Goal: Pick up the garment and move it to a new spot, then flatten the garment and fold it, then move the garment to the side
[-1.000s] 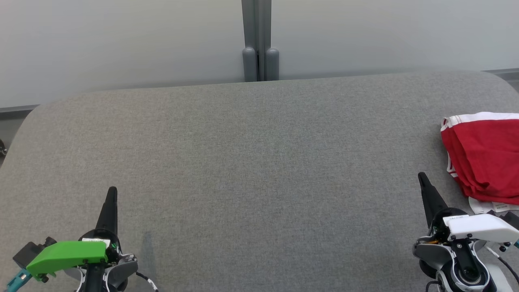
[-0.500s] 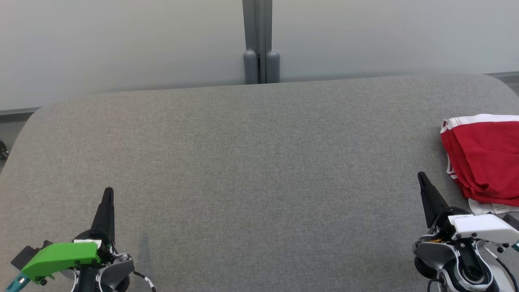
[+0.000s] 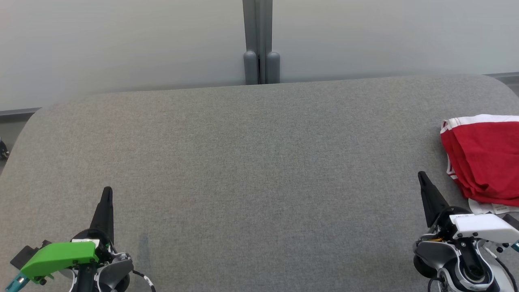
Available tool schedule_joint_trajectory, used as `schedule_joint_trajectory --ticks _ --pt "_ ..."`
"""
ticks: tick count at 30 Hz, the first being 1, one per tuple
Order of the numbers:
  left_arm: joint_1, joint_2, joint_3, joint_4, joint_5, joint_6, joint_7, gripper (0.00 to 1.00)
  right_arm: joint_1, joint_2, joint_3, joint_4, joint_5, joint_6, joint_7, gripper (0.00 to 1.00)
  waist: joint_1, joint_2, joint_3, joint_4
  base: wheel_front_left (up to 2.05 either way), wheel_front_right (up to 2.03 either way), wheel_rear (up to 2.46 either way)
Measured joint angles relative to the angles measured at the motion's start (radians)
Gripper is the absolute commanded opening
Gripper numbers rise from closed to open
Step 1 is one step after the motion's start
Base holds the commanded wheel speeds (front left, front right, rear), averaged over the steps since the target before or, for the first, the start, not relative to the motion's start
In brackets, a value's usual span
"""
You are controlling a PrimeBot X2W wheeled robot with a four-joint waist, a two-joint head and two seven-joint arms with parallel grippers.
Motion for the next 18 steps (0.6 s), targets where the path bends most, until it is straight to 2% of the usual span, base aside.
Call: schedule_joint_trajectory --ticks 18 --pt "-0.001 -0.004 0.007 0.0 0.004 0.0 0.005 0.0 -0.001 0.003 -0.005 0.0 -0.002 0.0 0.002 0.0 0.0 0.0 0.0 0.0 0.0 0.0 0.0"
